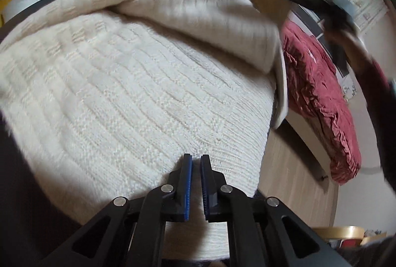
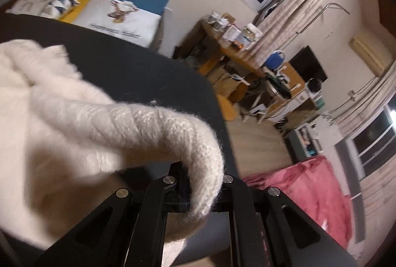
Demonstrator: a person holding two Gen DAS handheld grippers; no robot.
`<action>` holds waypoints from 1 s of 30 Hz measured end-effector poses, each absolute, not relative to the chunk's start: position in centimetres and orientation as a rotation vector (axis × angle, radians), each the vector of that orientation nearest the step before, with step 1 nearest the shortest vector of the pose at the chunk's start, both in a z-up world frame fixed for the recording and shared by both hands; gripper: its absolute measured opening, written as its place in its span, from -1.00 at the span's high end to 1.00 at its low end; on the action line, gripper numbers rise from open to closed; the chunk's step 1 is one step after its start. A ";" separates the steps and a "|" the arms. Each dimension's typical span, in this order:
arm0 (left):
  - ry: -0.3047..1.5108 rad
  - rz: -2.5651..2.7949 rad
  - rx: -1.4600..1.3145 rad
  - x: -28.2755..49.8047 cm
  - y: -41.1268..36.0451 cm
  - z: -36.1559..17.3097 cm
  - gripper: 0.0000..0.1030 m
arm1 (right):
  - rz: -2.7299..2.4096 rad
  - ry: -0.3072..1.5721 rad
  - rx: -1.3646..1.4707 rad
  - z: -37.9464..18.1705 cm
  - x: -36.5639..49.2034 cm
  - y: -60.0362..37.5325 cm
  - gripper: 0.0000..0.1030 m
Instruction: Fold clothes
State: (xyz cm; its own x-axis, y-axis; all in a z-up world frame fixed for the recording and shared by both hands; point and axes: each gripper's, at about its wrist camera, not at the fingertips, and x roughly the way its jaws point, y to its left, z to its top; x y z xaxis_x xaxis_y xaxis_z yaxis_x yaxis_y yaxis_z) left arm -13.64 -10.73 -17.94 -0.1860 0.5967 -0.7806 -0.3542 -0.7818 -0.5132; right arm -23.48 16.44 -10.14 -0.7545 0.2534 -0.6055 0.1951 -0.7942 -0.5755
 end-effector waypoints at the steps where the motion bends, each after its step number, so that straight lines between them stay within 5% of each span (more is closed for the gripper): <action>1: -0.298 2.004 -1.471 -13.3 -11.3 -17.8 0.85 | 2.715 -0.984 -1.122 -10.6 -25.0 16.6 0.86; 9: -0.527 2.189 -1.265 -10.2 -22.3 -13.5 0.70 | 2.578 -0.934 -1.545 -18.7 -31.4 16.3 0.65; 13: -0.692 2.513 -1.241 -9.5 -32.1 -12.4 0.70 | 2.575 -1.045 -1.490 -16.6 -28.4 16.7 -0.45; 16: -0.766 2.694 -1.302 -7.8 -37.1 -13.2 0.70 | 2.577 -1.101 -1.281 -12.9 -24.9 17.1 -0.47; 20: -0.776 2.824 -1.414 -5.2 -39.9 -15.7 0.70 | 3.034 -0.810 -1.187 -6.7 -19.6 13.2 -0.51; 23: -0.716 2.848 -1.477 -5.8 -39.0 -17.8 0.70 | 3.298 -0.722 -1.352 -7.1 -16.5 6.6 -0.53; 27: -0.425 2.902 -1.576 -5.6 -37.7 -19.3 0.65 | 3.287 -0.878 -1.587 -12.0 -15.2 -3.5 -0.53; 30: -0.401 2.919 -1.599 -5.6 -38.6 -19.7 0.59 | 3.123 -0.919 -1.836 -17.2 -16.4 -8.5 -0.53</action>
